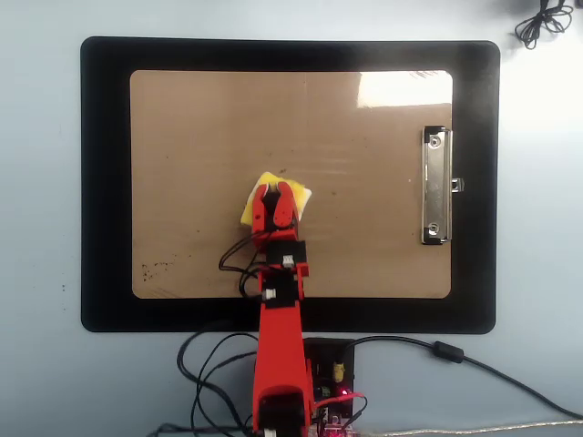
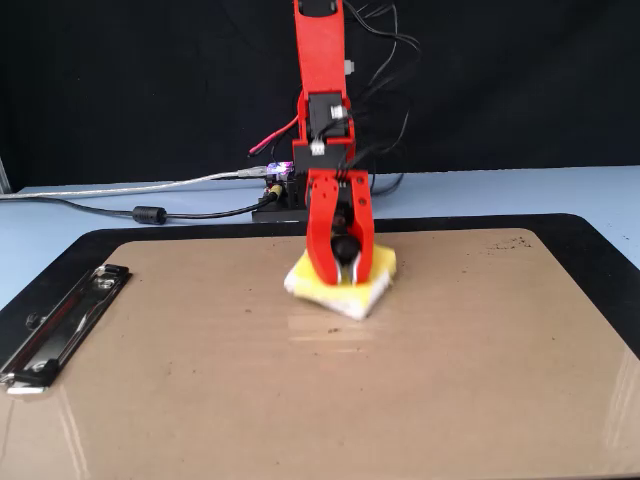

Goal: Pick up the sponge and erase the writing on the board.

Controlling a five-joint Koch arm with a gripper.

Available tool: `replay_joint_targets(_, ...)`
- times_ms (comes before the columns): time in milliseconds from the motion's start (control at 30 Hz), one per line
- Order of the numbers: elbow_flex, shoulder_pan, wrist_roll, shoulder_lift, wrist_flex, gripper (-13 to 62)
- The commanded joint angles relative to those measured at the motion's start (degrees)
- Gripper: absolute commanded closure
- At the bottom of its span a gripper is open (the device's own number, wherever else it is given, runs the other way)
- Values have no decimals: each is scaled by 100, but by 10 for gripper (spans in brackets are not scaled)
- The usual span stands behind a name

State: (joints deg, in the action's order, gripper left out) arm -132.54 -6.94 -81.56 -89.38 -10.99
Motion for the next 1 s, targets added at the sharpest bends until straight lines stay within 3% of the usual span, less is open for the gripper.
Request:
replay_joint_targets(0,642,18,-62,800,-185,574)
replay_joint_targets(133,888,141,-70,1037,-193,574)
replay_joint_targets(333,-861,211,-79,-1318,-132,574)
replay_joint_targets(567,-826,-1406,-580,-2689,-123,574)
replay_joint_targets(767,-791,-3894,-1072,-2250,-141,574)
replay_joint_targets(967,-703,-4641,-1090,-1485,-193,573)
